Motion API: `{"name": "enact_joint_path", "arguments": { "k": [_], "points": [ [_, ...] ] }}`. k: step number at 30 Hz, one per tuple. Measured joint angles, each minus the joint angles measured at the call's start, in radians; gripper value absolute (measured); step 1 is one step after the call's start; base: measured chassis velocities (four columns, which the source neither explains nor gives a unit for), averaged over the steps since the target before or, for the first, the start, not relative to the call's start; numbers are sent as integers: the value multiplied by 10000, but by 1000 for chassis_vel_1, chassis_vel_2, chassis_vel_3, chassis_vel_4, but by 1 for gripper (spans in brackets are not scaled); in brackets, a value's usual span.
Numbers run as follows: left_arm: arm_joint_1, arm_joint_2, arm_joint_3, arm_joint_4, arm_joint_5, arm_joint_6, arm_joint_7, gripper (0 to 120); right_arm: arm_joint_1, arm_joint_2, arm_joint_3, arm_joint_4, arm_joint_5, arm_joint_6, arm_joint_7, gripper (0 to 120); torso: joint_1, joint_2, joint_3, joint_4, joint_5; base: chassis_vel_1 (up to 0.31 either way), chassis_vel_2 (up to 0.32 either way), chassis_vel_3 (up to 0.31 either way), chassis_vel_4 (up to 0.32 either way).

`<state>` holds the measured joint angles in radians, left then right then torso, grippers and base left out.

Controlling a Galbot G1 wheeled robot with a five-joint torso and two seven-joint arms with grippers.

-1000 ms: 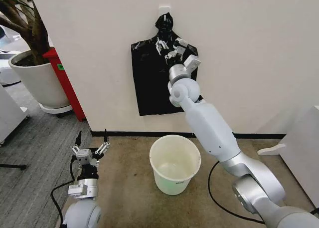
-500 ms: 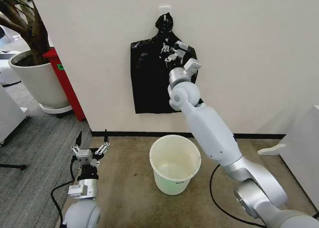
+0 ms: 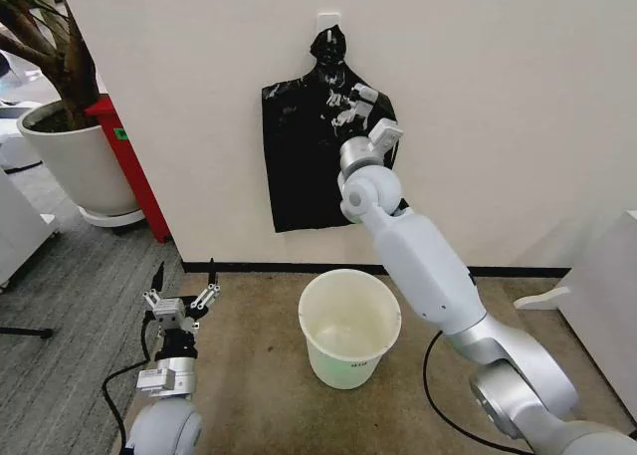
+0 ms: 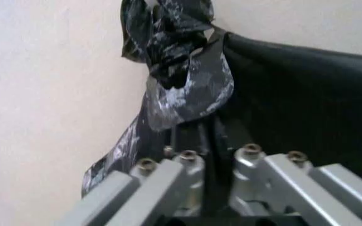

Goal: Place the garbage bag over the trash bin.

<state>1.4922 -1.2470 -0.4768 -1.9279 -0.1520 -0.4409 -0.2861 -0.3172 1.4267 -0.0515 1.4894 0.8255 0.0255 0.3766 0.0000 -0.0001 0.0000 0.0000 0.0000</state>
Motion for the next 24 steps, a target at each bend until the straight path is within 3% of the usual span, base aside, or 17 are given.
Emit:
{"name": "enact_joint_path", "arguments": {
  "k": [1,4,12,14,19,24],
  "points": [
    [1,0,-1,0,0,0,0,98,-6,1,0,6,-1,-2,0,4,0,0,0,0,0,0,0,0,0],
    [3,-15,-2,-11,6,1,0,98,-89,-1,-22,83,-12,-22,-2,22,0,0,0,0,0,0,0,0,0],
    [1,-50,16,-18,27,5,0,98,-179,17,-15,181,-12,-34,-16,52,0,0,0,0,0,0,0,0,0],
    [0,-51,16,-17,27,5,0,97,-190,23,-10,193,-12,-36,-17,53,0,0,0,0,0,0,0,0,0],
    [-1,-49,16,-13,30,5,2,97,-288,71,16,252,-9,-50,-55,79,0,2,0,0,0,0,0,0,0],
    [-11,-55,34,21,42,5,5,98,-342,181,72,334,292,-27,-55,94,0,2,0,1,0,0,0,0,0]
  ]
}}
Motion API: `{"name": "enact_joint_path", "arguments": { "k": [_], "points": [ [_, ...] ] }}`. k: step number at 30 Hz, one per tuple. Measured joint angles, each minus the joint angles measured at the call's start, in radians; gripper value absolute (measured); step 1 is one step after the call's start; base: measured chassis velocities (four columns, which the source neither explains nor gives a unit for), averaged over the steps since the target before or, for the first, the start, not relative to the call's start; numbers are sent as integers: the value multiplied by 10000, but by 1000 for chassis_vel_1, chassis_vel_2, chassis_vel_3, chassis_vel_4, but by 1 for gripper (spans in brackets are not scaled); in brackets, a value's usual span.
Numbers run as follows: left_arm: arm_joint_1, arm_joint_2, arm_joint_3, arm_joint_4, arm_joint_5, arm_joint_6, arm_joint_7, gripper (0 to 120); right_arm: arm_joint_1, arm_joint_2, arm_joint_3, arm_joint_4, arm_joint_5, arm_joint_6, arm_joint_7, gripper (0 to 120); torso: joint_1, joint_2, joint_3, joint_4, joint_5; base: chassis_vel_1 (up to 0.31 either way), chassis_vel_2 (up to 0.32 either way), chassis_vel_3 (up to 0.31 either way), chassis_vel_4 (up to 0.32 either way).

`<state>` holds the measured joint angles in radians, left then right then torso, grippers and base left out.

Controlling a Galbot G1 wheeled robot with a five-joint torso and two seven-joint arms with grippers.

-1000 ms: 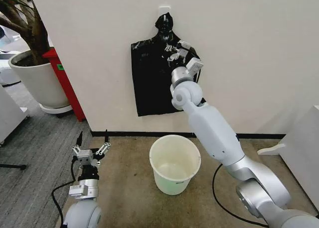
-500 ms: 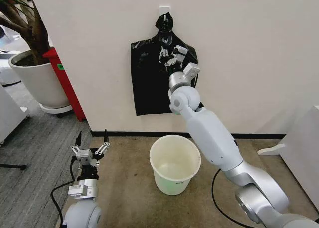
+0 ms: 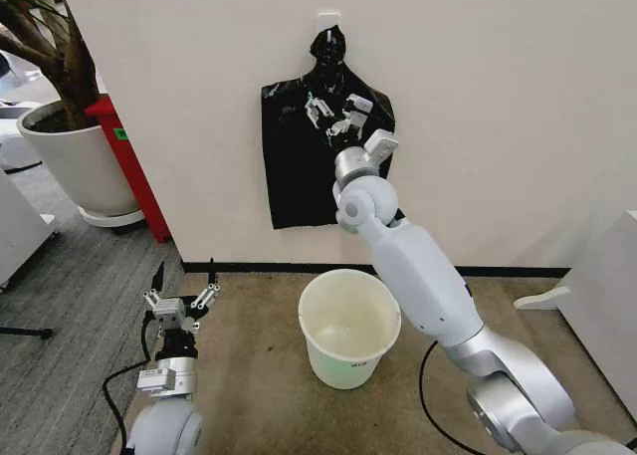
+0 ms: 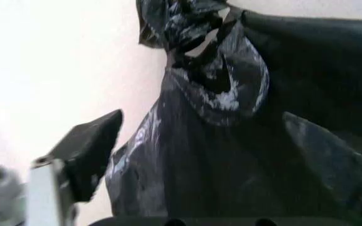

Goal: Place the garbage bag over the trash bin.

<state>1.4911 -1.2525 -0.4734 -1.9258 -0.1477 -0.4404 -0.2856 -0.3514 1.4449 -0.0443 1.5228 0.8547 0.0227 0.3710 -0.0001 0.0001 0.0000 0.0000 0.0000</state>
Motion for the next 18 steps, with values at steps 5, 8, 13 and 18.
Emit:
{"name": "enact_joint_path", "arguments": {
  "k": [5,8,13,18],
  "points": [
    [10,-23,17,19,22,-1,3,98,360,170,265,-347,337,94,-101,100,0,0,0,-1,0,0,0,0,0],
    [57,-25,12,21,35,-8,4,98,538,235,494,-442,799,91,13,100,0,0,1,0,0,0,0,0,0],
    [46,-21,8,21,37,-12,4,97,616,256,543,-460,1154,55,189,100,0,0,0,-2,0,0,0,0,0],
    [37,-57,67,24,78,-14,4,98,666,378,559,-604,1267,33,232,100,0,0,0,-1,0,0,0,0,0]
  ]
}}
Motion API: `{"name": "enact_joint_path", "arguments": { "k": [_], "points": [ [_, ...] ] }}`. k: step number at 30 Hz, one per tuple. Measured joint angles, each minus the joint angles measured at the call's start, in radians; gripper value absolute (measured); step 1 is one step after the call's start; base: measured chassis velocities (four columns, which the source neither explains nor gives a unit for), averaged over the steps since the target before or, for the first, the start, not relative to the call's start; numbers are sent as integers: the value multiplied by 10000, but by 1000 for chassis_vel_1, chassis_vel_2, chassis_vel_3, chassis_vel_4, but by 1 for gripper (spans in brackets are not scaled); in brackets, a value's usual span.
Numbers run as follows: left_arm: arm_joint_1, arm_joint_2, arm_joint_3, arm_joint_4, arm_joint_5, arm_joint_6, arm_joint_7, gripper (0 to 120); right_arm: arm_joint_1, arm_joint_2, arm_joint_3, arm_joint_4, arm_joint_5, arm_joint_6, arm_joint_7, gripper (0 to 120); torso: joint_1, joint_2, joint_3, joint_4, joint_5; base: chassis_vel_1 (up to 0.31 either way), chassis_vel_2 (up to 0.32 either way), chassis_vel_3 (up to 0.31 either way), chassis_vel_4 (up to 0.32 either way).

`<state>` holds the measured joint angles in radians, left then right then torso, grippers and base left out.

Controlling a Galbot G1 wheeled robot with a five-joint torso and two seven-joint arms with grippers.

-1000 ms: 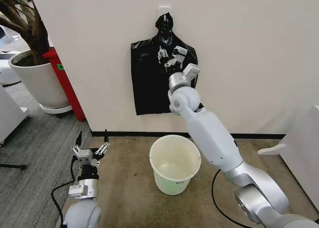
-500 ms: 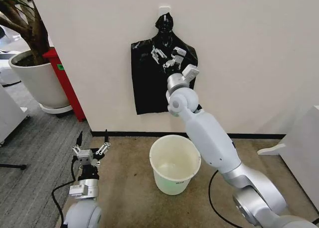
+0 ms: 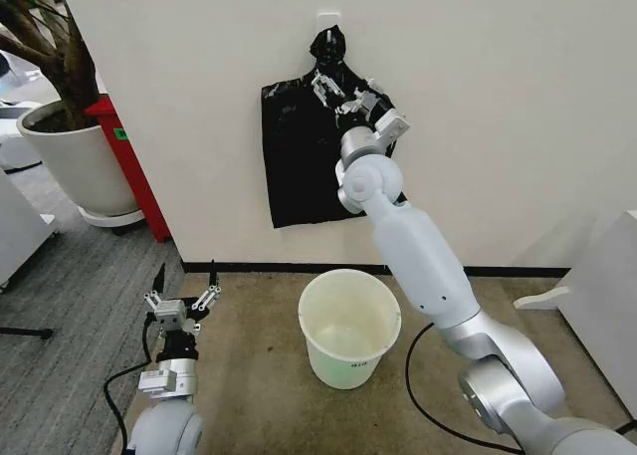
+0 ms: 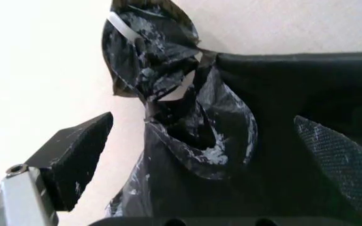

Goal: Place the garbage bag over the trash bin.

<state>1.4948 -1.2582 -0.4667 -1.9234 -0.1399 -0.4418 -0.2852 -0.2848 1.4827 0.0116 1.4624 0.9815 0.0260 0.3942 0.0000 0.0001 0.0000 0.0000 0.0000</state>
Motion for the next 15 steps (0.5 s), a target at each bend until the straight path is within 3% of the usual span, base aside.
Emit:
{"name": "enact_joint_path", "arguments": {
  "k": [7,15],
  "points": [
    [74,-21,-14,-12,28,-18,0,98,97,104,114,-274,-32,23,-47,95,0,0,0,0,0,0,0,0,0],
    [85,-46,-33,-15,38,-36,-1,97,105,90,188,-320,-106,60,-127,68,0,0,0,0,0,0,0,0,0]
  ]
}}
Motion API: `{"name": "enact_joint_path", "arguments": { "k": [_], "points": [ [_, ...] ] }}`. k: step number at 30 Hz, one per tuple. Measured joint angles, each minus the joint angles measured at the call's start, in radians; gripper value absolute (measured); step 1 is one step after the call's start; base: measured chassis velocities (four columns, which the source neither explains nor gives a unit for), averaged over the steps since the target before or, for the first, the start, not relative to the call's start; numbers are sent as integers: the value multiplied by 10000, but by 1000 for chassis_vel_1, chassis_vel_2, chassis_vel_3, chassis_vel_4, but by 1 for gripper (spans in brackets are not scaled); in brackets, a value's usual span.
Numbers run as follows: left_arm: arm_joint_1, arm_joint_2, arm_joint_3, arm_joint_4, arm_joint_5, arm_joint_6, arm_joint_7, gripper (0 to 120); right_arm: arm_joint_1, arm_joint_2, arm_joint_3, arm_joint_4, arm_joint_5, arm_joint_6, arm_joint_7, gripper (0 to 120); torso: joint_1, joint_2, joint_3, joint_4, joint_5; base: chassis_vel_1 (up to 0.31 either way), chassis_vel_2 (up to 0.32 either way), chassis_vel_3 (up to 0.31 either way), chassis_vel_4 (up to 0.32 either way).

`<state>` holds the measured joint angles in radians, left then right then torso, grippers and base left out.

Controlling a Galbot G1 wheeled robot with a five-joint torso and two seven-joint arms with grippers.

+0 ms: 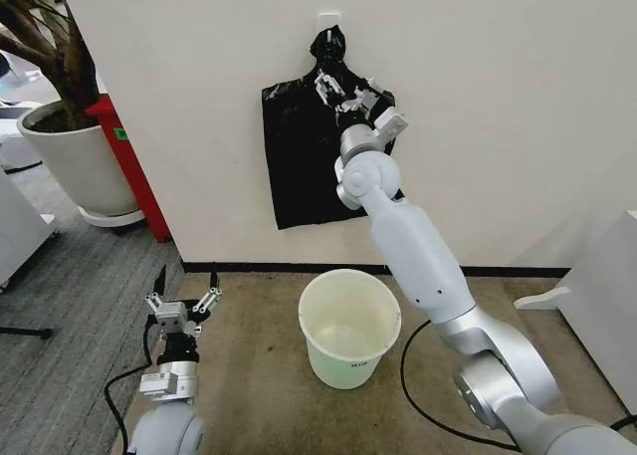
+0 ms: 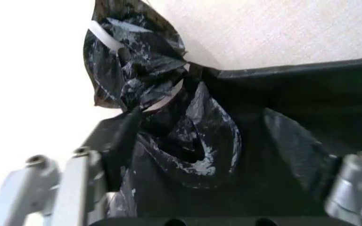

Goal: Place the garbage bag over the trash bin.

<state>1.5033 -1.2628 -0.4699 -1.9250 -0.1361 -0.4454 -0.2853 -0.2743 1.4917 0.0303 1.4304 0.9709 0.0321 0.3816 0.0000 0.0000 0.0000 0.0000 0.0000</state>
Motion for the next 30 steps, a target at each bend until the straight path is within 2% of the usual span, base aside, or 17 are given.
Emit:
{"name": "enact_joint_path", "arguments": {
  "k": [3,6,11,14,18,22,30],
  "points": [
    [-21,-26,23,0,15,0,0,98,-56,-6,2,-14,-60,19,-25,52,0,0,0,0,0,0,0,0,0],
    [-31,-31,23,0,15,0,-3,98,-76,-2,2,-16,-96,30,-40,48,0,0,0,0,0,0,0,0,0],
    [-26,-21,-4,1,15,0,-17,97,-264,31,-1,24,-197,58,-51,25,0,0,0,0,0,0,0,0,0],
    [-26,-18,-7,1,15,0,-22,97,-307,32,-8,29,-236,61,-55,18,0,0,0,0,0,0,0,0,0],
    [-26,-12,-10,-1,12,3,-32,97,-320,-67,-84,136,-256,64,15,0,0,0,0,0,0,0,0,0,0],
    [-27,-11,-19,-3,5,3,-36,97,-367,-249,-255,445,-347,-71,328,0,0,0,0,0,0,0,0,0,0],
    [-60,-44,27,54,5,3,-42,97,-645,-375,-594,1225,-682,-1100,1381,0,0,0,0,0,0,0,0,0,0]
  ]
}}
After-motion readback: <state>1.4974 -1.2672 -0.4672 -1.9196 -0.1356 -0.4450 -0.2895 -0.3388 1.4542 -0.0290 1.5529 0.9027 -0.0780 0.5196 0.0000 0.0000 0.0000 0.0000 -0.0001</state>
